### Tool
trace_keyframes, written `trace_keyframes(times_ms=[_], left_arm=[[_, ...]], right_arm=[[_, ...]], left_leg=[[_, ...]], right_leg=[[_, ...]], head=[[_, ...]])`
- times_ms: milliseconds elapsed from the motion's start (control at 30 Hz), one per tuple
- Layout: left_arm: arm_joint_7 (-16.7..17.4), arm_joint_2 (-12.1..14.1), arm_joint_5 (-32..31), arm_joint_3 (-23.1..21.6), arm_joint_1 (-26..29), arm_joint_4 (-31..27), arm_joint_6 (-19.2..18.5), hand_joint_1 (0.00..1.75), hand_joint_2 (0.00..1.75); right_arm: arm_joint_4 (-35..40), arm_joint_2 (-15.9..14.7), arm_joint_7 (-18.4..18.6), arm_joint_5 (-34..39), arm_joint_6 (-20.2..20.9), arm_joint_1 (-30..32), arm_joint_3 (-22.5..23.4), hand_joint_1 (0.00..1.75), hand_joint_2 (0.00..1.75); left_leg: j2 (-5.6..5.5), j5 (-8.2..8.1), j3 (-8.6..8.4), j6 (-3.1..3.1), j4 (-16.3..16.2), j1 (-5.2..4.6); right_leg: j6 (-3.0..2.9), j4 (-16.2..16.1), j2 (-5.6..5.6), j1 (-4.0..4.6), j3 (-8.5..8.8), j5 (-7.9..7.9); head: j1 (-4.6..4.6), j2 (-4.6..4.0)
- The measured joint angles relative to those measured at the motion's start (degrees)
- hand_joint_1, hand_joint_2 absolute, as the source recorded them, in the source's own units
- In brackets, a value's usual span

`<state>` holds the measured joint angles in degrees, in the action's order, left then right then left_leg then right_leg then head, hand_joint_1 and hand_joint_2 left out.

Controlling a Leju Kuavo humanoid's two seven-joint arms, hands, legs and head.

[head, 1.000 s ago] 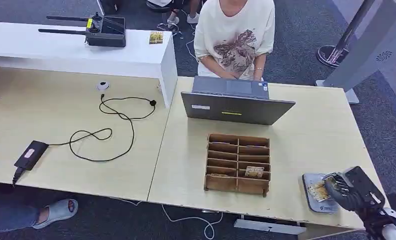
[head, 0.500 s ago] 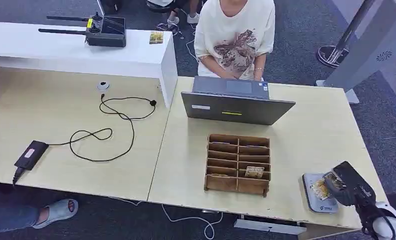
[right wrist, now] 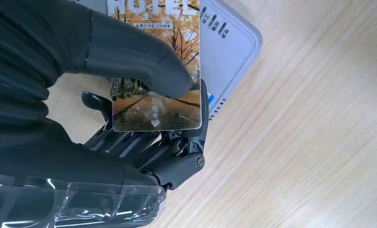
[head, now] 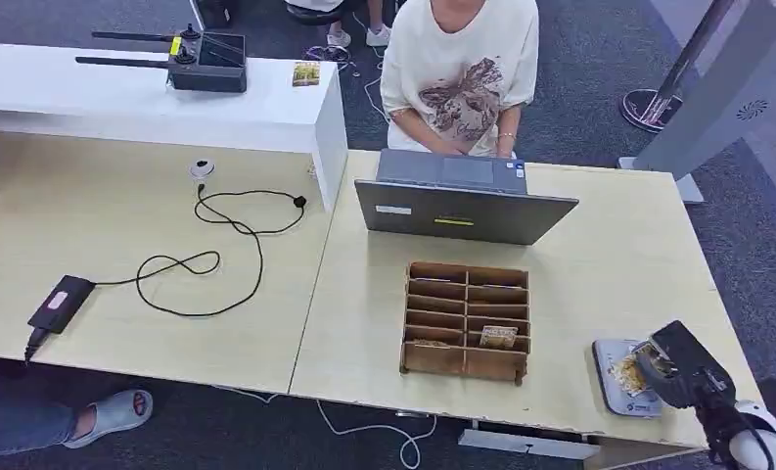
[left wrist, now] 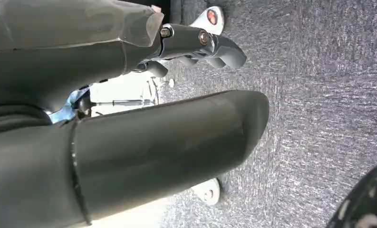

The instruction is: Pass the card to the sensor for recognition and then transmit it.

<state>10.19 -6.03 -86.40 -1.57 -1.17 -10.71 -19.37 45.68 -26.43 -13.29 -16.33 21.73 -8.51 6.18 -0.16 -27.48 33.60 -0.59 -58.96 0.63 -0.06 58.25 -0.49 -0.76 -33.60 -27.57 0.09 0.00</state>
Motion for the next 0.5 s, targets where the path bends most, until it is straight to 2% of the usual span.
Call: trace_keyframes(times_ms=[500], left_arm=[[-0.1, 0.0, 0.0, 0.0, 0.0, 0.0, -0.4, 0.00, 0.00]], right_arm=[[5.1, 0.0, -3.0, 5.1, 4.2, 2.4, 5.3, 1.75, 1.75]], left_leg=[[-0.01, 0.00, 0.01, 0.00, 0.0, 0.00]], right_leg=[[0.00, 0.0, -0.01, 0.00, 0.00, 0.00]], head=[[0.00, 0.00]])
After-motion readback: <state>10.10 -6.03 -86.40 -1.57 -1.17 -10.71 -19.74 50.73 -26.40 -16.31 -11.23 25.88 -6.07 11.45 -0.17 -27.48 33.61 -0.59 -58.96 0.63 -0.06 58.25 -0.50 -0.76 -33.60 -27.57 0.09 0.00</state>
